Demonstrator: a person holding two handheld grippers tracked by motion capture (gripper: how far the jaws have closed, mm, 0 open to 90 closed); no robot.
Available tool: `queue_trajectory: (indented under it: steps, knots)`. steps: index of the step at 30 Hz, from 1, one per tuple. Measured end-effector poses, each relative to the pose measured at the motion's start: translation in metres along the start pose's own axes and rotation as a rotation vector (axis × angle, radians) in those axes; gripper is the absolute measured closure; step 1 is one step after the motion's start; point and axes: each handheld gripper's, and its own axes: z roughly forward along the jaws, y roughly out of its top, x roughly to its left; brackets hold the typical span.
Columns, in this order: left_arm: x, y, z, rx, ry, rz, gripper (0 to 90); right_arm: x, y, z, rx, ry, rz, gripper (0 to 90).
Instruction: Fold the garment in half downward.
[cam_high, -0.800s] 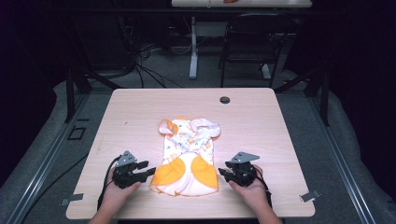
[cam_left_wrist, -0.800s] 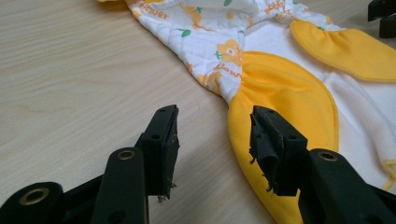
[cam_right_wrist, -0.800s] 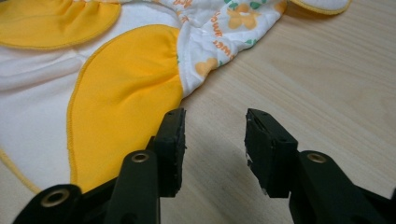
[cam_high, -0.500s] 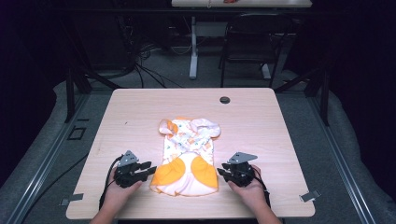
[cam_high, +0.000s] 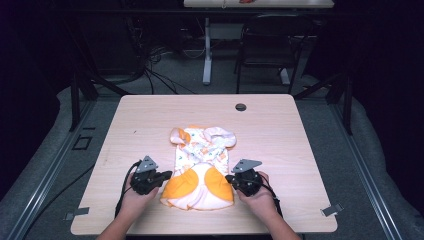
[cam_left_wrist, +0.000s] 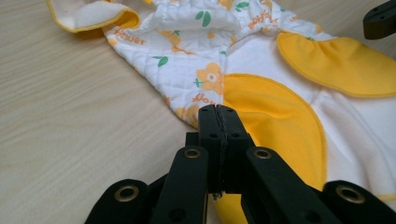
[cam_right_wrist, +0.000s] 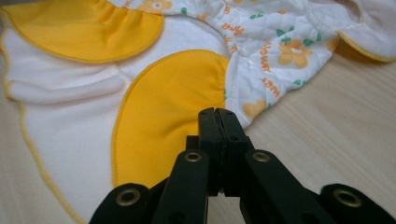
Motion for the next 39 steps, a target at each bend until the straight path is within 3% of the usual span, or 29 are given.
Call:
queue_trajectory:
  steps: [5, 8, 13, 14, 17, 21, 23, 26, 30, 39]
  knots:
    - [-0.002, 0.015, 0.025, 0.027, 0.003, 0.019, 89.9, -0.01, 0.017, 0.019, 0.019, -0.002, 0.026, 90.0]
    - [-0.001, 0.02, 0.033, 0.038, 0.011, 0.038, 89.9, -0.013, 0.022, 0.026, 0.034, -0.018, 0.014, 90.0]
    - [0.002, 0.019, 0.046, 0.085, 0.022, 0.043, 89.9, -0.018, 0.027, 0.037, 0.064, -0.016, 0.025, 90.0]
    - [0.002, 0.018, 0.046, 0.078, 0.016, 0.049, 89.8, -0.018, 0.024, 0.042, 0.092, -0.021, 0.007, 90.0]
    - [0.001, 0.016, 0.045, 0.075, 0.013, 0.052, 89.8, -0.018, 0.021, 0.043, 0.085, -0.019, 0.001, 89.9]
    - [-0.001, 0.014, 0.043, 0.078, 0.007, 0.059, 89.8, -0.019, 0.017, 0.042, 0.056, -0.009, 0.044, 90.0]
    - [-0.002, 0.014, 0.042, 0.085, 0.005, 0.064, 89.8, -0.015, 0.016, 0.039, 0.066, -0.011, 0.027, 90.0]
    - [-0.007, 0.012, 0.04, 0.092, 0.019, 0.105, 89.9, -0.012, 0.015, 0.038, 0.069, -0.011, 0.008, 90.0]
    - [-0.009, 0.008, 0.035, 0.09, -0.002, 0.087, 89.9, -0.002, 0.013, 0.033, 0.094, -0.003, -0.038, 90.0]
    - [-0.014, 0.002, 0.028, 0.098, -0.026, 0.075, 89.9, 0.003, 0.007, 0.028, 0.078, 0.044, -0.03, 90.0]
